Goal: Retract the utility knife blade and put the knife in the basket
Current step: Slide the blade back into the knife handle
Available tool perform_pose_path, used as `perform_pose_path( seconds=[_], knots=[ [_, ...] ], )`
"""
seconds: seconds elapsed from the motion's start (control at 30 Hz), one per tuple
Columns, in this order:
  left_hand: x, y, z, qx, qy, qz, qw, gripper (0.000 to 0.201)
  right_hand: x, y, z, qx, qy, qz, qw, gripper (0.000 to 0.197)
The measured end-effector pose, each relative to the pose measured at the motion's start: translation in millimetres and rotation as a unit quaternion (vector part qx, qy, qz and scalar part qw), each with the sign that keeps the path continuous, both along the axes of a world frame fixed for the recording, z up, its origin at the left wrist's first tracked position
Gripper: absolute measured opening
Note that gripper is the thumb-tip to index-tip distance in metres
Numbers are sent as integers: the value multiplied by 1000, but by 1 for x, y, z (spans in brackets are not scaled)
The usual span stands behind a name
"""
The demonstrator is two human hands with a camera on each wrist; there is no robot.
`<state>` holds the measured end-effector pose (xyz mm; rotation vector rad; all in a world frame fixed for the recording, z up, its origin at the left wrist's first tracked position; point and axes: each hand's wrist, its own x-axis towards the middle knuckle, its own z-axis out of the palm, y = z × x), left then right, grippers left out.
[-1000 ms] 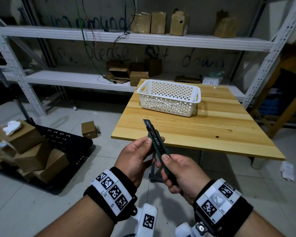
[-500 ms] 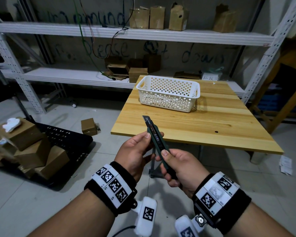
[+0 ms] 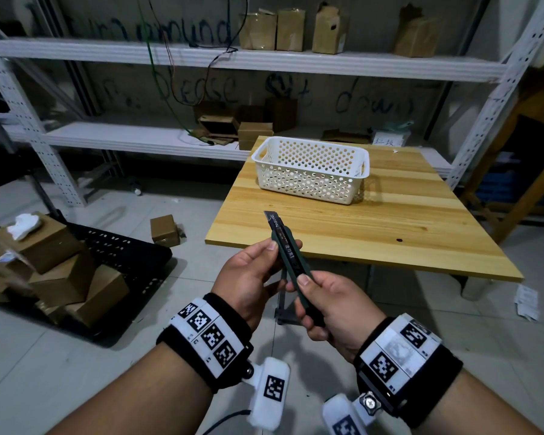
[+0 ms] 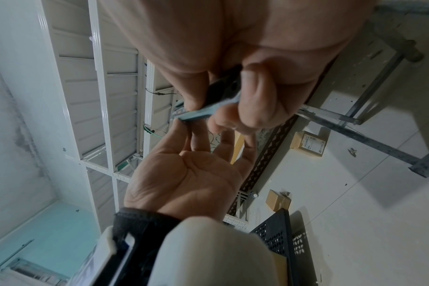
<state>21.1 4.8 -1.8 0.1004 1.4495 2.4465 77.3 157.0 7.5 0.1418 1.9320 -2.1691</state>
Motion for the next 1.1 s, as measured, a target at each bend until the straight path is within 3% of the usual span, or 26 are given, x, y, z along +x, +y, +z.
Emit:
perform_pose_path(
  seconds=[0.8, 1.0, 1.1],
  knots=[
    [-1, -1, -1, -14, 2, -5, 1000, 27, 0, -1, -1, -11, -14, -5, 1000, 28],
    [1, 0, 1, -18, 20, -6, 1000, 24, 0, -1, -2, -11, -6, -24, 1000, 45],
    [1, 0, 0, -27, 29, -8, 999, 25, 0, 0, -3, -1, -2, -31, 1000, 44]
  ],
)
